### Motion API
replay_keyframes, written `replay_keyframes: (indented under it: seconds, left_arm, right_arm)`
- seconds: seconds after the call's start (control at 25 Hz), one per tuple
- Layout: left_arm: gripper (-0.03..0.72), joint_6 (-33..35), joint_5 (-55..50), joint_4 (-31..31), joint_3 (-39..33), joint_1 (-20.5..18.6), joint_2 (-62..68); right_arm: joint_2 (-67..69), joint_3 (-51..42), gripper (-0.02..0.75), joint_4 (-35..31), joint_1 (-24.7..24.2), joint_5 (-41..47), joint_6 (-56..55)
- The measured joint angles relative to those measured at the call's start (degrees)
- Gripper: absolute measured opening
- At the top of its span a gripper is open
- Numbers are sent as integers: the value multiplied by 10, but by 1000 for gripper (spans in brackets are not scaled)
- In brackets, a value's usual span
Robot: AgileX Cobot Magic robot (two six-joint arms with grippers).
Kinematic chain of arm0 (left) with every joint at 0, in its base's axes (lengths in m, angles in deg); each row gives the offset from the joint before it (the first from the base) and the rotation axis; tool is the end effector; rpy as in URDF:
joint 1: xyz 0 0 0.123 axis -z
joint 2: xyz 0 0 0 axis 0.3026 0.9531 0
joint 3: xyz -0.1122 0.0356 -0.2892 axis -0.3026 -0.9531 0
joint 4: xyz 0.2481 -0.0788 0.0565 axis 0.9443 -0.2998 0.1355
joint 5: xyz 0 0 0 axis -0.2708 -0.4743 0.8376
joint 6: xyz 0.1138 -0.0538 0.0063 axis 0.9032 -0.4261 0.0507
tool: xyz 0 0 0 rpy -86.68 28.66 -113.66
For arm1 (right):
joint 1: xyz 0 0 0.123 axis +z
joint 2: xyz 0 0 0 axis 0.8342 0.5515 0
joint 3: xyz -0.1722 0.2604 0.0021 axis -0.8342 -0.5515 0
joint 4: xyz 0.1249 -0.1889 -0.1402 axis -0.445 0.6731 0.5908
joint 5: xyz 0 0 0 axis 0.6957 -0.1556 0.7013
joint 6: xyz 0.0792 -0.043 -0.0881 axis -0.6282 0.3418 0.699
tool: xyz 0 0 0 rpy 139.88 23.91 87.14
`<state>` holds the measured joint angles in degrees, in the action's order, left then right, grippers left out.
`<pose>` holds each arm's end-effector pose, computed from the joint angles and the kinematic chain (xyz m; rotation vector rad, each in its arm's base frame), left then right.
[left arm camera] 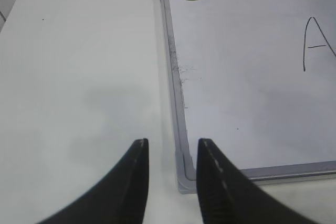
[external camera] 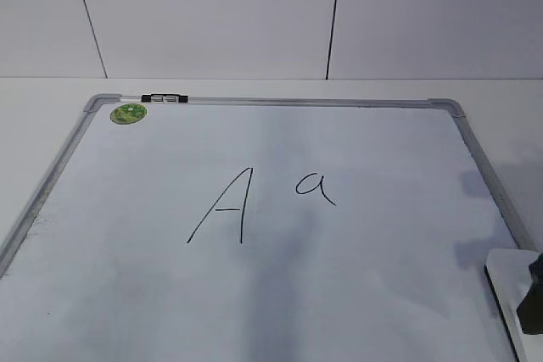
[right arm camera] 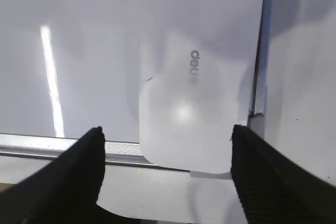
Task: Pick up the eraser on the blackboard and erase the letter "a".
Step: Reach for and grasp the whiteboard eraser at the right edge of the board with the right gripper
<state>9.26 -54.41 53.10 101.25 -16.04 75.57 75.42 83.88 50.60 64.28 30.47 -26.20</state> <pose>0.0094 -0.0094 0.2659 0.1253 2.0880 -0.0615 0.1845 0.0424 0.1971 0.0118 2.9887 0.2373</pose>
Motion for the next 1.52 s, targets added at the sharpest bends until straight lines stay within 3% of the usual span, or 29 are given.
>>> replay_keyframes:
  seconds: [0.8,1.12,1.52]
  left_arm:
    - [239,0,0,0,0,0,0]
    - [239,0,0,0,0,0,0]
    - [239,0,0,0,0,0,0]
  right_arm:
    - [21,10,592,-12,0,-15,-3]
    - [21,47,636,54,0,17,-3]
    - [21,49,665,62,0,24,33]
